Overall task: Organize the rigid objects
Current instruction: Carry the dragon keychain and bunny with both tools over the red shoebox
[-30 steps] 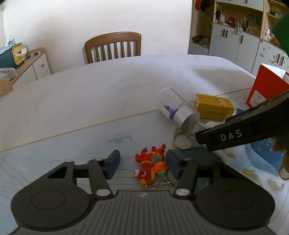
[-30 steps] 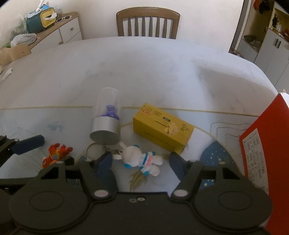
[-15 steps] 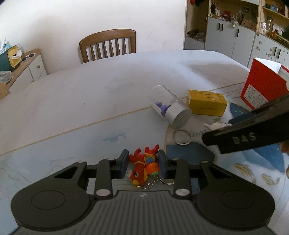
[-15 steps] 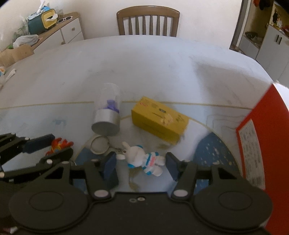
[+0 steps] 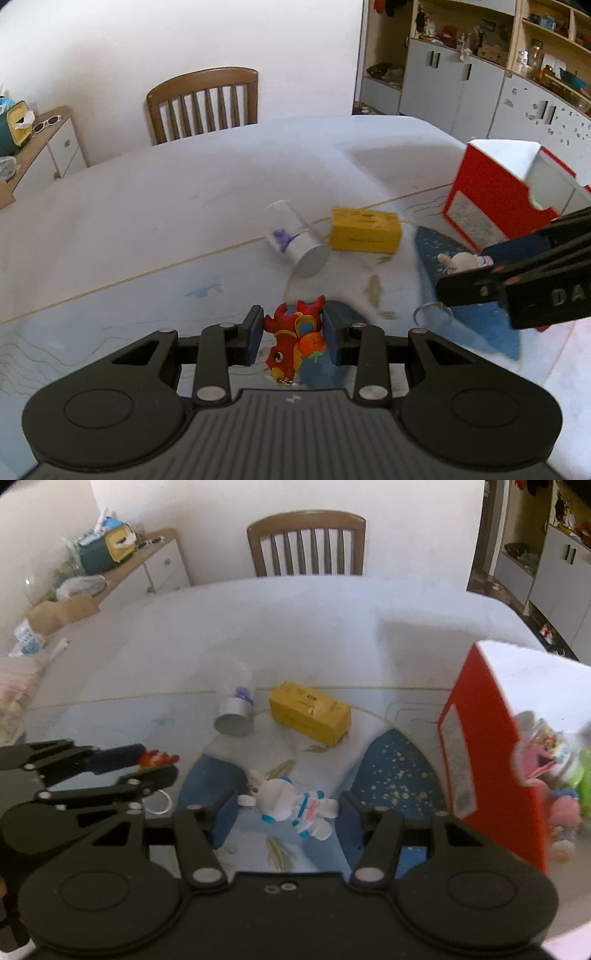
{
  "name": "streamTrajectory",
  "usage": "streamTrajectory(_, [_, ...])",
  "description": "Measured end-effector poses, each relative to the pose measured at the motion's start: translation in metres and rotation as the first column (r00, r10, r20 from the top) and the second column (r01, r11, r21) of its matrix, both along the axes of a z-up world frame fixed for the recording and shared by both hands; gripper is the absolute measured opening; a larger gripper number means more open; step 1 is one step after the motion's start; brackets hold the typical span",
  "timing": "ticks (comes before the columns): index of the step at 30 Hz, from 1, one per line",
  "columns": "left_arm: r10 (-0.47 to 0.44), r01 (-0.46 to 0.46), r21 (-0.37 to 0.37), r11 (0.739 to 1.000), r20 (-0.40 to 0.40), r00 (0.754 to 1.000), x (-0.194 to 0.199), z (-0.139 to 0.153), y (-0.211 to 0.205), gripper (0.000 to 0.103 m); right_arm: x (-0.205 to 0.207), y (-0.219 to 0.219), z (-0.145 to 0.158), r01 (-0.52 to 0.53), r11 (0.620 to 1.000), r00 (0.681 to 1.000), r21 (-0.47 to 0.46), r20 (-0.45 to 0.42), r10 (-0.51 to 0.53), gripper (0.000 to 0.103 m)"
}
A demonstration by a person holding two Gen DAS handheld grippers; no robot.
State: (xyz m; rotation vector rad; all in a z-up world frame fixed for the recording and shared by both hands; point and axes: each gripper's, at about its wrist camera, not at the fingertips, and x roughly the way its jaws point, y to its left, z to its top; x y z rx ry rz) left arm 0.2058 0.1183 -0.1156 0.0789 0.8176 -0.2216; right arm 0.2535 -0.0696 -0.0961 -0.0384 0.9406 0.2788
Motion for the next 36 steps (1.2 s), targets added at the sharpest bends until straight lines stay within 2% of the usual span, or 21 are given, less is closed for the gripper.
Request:
streamTrajectory(6, [-0.050,0.050,-0.013,0.999,0.018,0.999,-0.006,0.029,-0.025,0.034,-0.014,-0.023,0.033,0.003,1.000,0.999,0.014,0.036,-0.004,0.059])
streamTrajectory(18, [-0.151,0.152,0.004,0.988,0.151,0.977,-0.015,0.092,-0.106,0.033,-0.027,-0.098,0.078,0.032,0.999,0.990,0.034,0.134,-0.037,0.059])
streamTrajectory(21, [-0.144,0.143,0.019,0.990,0.159,0.977,-0.014,0.095,-0.117,0.033,-0.025,-0.123,0.084,0.051,0.998,0.987,0.036,0.152,-0.056,0.059])
streamTrajectory(24, [-0.111,0.112,-0.001,0.994,0.130,0.985,-0.009,0.090,-0.115,0.033,-0.022,-0.145,0.087,0.066,0.997,0.984,0.027,0.163,-0.069,0.059])
streamTrajectory(30, [-0.029,0.030,-0.019,0.999,0.062,0.998,-0.007,0.069,-0.083,0.034,-0.017,-0.186,0.082,0.113,0.993,0.981,0.035,0.156,-0.118,0.059])
streamTrajectory(31, [-0.018,0.019,-0.029,0.999,0.050,0.999,-0.008,0.065,-0.078,0.036,-0.017,-0.189,0.081,0.118,0.992,0.981,0.037,0.153,-0.123,0.059])
streamTrajectory(33, [0.005,-0.003,-0.030,1.000,0.040,0.999,-0.011,0.059,-0.071,0.053,-0.016,-0.194,0.078,0.126,0.991,0.981,0.042,0.146,-0.130,0.059])
streamTrajectory(34, [0.020,-0.019,-0.027,0.999,0.036,0.999,-0.012,0.054,-0.068,0.073,-0.016,-0.196,0.077,0.127,0.991,0.981,0.045,0.144,-0.132,0.059])
streamTrajectory(35, [0.035,-0.034,-0.035,0.999,0.029,0.999,-0.013,0.049,-0.065,0.085,-0.016,-0.197,0.076,0.127,0.991,0.981,0.045,0.142,-0.132,0.059])
streamTrajectory(36, [0.036,-0.035,-0.049,0.998,0.021,0.999,-0.013,0.045,-0.063,0.085,-0.016,-0.197,0.075,0.127,0.991,0.981,0.045,0.140,-0.132,0.059])
